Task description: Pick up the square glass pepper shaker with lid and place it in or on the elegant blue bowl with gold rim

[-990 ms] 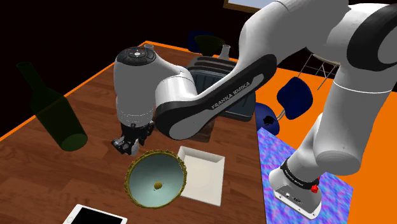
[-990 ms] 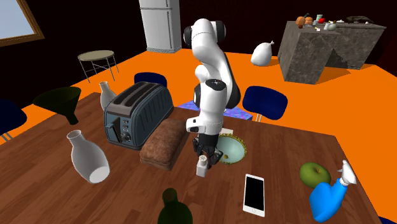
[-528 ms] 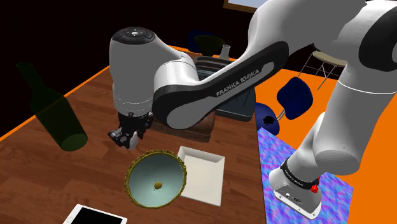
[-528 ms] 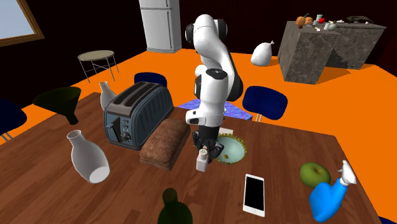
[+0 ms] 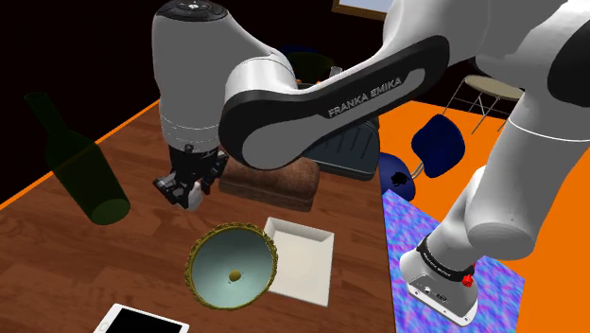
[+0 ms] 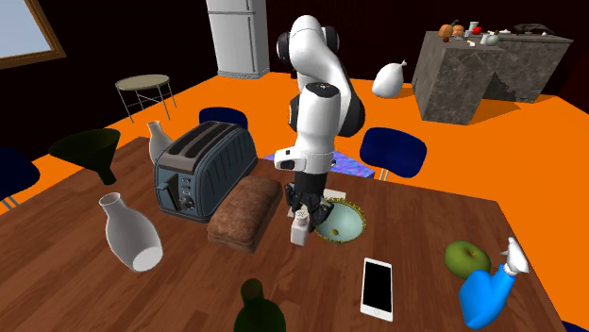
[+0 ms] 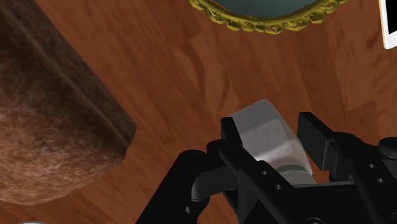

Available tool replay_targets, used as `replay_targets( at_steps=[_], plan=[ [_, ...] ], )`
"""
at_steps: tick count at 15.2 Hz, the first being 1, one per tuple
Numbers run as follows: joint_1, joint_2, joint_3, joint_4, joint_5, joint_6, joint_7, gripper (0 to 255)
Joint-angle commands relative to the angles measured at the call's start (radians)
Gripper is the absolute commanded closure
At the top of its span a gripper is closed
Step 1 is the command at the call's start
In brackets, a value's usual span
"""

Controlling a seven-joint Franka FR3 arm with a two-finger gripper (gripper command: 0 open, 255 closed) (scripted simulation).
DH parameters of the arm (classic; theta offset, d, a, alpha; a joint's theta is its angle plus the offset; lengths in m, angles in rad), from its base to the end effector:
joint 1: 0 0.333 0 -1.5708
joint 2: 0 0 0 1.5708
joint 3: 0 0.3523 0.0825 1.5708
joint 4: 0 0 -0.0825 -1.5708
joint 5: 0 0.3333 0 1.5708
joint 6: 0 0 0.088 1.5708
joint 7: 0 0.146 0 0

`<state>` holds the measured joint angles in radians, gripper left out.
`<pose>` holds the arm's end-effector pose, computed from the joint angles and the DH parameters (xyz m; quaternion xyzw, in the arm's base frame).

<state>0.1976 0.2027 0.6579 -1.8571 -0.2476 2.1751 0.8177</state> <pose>0.4132 0.4152 0.4659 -0.9931 -0.0709 -0.0885 0.0294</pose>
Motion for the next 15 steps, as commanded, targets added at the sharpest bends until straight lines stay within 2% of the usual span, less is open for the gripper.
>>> replay_targets(
  at_steps=[1, 9, 15],
  plan=[
    [-0.002, -0.012, 0.003, 0.016, 0.012, -0.025, -0.009, 255],
    [-0.006, -0.038, 0.010, 0.090, 0.040, -0.117, -0.033, 255],
    [0.002, -0.243, 0.049, -0.110, 0.172, -0.078, -0.019, 255]
  ],
)
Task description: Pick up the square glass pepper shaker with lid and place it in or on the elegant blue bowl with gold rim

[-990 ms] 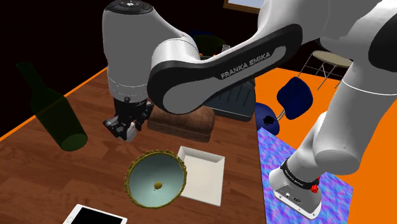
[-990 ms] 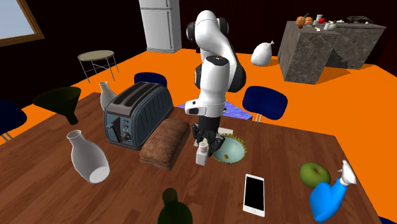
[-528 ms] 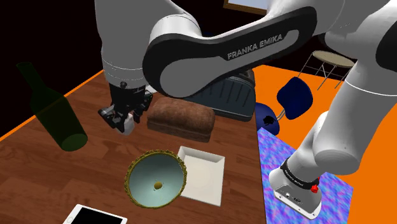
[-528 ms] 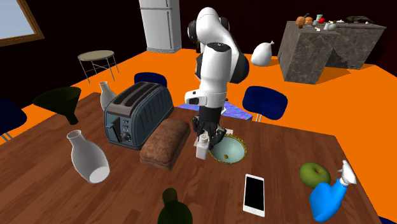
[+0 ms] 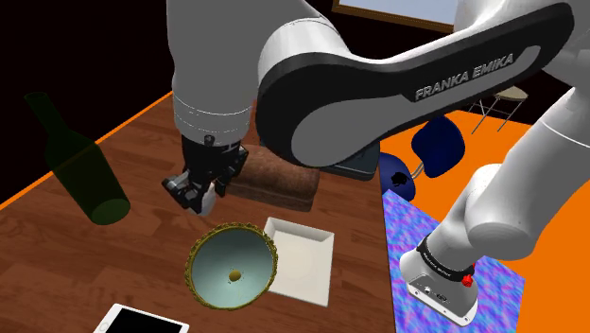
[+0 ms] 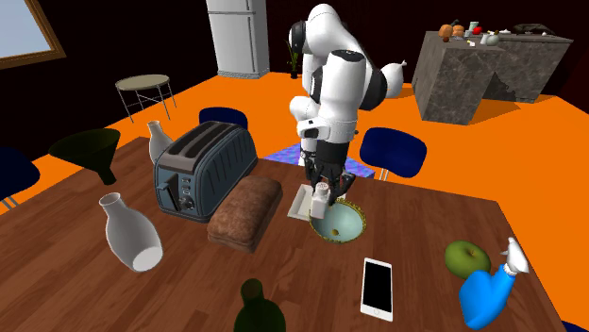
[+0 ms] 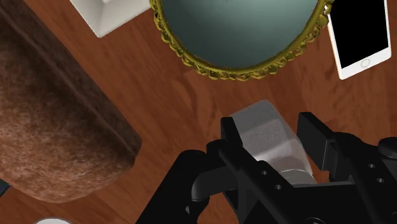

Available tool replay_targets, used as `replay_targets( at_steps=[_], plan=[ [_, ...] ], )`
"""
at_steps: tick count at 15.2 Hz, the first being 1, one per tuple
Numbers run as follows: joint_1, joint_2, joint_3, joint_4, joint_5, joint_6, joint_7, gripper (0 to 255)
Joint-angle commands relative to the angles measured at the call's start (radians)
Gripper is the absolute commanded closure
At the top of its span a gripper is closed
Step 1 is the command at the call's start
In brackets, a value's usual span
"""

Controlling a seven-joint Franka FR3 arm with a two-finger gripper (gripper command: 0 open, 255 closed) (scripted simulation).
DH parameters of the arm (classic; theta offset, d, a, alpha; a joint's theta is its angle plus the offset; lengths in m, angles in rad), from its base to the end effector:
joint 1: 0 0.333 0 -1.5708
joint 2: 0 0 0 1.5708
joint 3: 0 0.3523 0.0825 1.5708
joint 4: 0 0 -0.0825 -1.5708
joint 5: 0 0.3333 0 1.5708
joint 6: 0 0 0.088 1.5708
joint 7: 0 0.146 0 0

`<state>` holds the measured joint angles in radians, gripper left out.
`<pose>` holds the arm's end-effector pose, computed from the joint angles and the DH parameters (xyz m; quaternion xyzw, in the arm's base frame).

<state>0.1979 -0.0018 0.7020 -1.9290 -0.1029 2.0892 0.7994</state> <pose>0.3383 0.4128 0.5168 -0.9930 -0.0718 -0.0886 0.0294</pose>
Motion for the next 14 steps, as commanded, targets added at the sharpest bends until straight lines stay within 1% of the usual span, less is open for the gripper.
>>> replay_targets(
  at_steps=[1, 5, 6, 14],
  plan=[
    [0.009, -0.072, 0.009, -0.066, 0.050, 0.010, 0.001, 255],
    [0.049, -0.199, 0.021, -0.165, 0.139, 0.009, 0.012, 255],
    [0.057, -0.218, 0.022, -0.178, 0.152, 0.008, 0.015, 255],
    [0.054, -0.182, 0.041, -0.258, 0.126, 0.116, 0.042, 255]
  ],
)
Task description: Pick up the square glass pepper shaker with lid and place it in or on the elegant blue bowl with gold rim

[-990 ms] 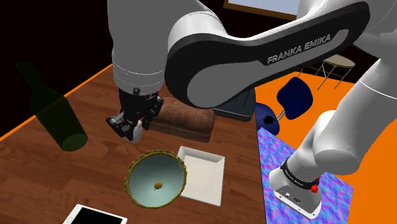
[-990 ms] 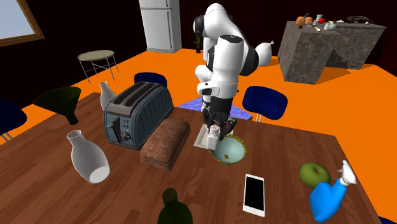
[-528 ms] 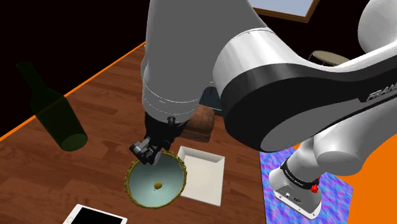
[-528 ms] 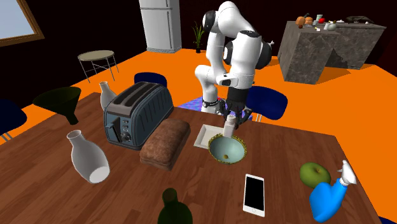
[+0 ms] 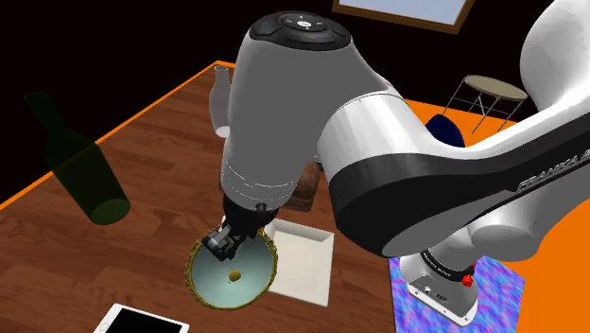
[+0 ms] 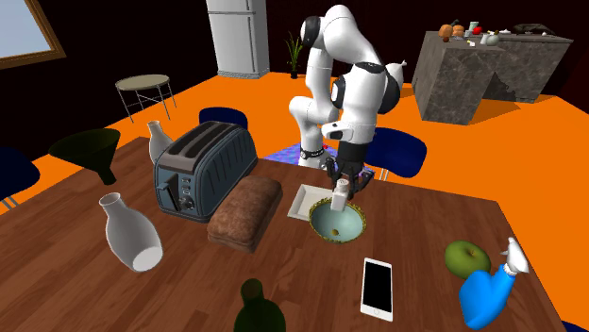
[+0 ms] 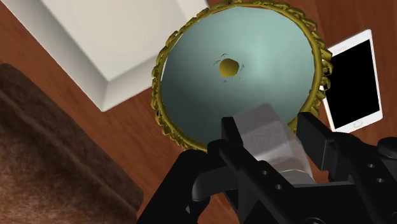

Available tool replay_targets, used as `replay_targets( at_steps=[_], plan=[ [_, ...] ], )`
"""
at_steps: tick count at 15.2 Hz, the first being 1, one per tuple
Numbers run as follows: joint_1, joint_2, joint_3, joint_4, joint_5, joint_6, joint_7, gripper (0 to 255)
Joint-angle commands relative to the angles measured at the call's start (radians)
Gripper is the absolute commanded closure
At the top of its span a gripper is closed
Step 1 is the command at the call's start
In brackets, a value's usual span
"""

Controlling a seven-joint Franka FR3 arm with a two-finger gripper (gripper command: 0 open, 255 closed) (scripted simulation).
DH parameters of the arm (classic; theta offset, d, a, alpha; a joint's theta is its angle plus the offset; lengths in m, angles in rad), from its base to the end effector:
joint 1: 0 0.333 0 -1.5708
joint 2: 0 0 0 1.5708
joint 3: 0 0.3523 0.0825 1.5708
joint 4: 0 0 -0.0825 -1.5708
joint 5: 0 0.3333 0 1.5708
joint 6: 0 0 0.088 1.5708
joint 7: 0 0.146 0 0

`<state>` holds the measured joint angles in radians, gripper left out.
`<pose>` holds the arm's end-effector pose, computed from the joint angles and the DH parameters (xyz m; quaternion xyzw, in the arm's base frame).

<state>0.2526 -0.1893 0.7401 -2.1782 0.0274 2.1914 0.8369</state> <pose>0.2462 0.4085 0.4848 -0.9932 -0.0708 -0.0881 0.0292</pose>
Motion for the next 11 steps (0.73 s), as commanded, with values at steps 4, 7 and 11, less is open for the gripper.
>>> replay_targets(
  at_steps=[4, 7, 11],
  plan=[
    [-0.005, 0.031, 0.015, -0.043, -0.025, 0.067, 0.024, 255],
    [-0.007, 0.046, 0.020, -0.060, -0.039, 0.094, 0.036, 255],
    [-0.007, 0.046, 0.020, -0.060, -0.039, 0.094, 0.036, 255]
  ],
)
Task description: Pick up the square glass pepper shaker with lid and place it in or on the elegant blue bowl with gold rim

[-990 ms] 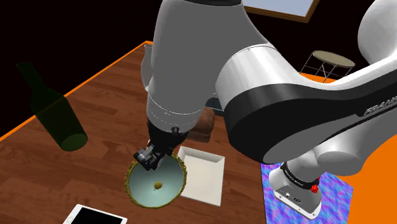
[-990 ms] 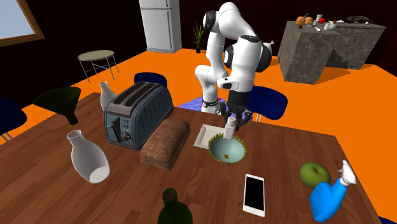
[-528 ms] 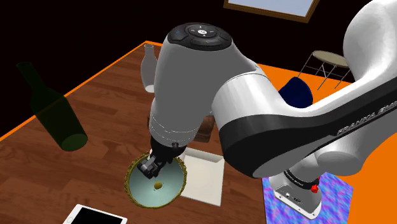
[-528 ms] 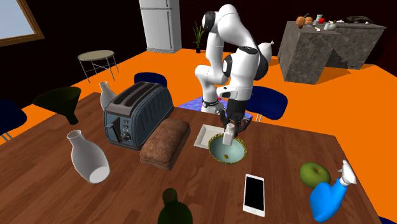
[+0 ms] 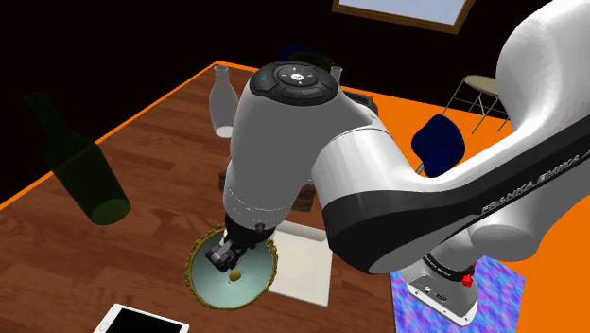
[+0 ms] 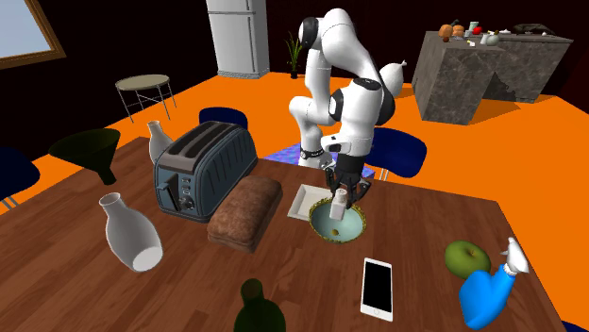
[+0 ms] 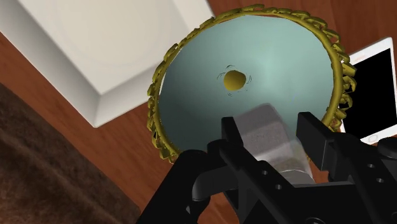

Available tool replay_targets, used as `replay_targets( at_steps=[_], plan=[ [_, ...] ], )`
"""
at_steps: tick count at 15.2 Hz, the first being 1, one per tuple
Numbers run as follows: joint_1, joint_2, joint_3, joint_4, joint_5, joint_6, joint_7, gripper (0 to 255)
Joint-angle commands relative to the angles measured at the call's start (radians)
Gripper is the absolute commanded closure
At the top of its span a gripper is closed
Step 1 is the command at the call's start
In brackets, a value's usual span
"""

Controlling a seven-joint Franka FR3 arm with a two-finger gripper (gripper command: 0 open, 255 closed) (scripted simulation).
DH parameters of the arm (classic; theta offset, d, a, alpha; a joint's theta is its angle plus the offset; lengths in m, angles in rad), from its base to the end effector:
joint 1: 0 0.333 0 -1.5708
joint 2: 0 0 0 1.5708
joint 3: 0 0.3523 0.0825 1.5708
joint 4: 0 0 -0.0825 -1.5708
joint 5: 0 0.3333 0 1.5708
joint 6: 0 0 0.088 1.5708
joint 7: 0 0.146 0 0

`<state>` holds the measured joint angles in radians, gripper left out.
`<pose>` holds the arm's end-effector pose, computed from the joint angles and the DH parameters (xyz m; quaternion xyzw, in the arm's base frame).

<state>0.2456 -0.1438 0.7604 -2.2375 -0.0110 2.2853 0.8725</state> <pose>0.2497 0.4106 0.4526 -0.9931 -0.0709 -0.0882 0.0293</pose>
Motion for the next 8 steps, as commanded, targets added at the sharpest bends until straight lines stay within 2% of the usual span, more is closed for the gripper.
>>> replay_targets(
  at_steps=[1, 2, 3, 8],
  plan=[
    [0.000, 0.000, 0.000, 0.000, 0.000, 0.001, 0.000, 255],
    [0.000, 0.000, 0.000, 0.000, 0.000, 0.001, 0.000, 255],
    [0.000, 0.000, 0.000, 0.000, 0.000, 0.001, 0.000, 0],
    [0.000, 0.000, 0.000, 0.000, 0.000, 0.001, 0.000, 0]
  ],
)
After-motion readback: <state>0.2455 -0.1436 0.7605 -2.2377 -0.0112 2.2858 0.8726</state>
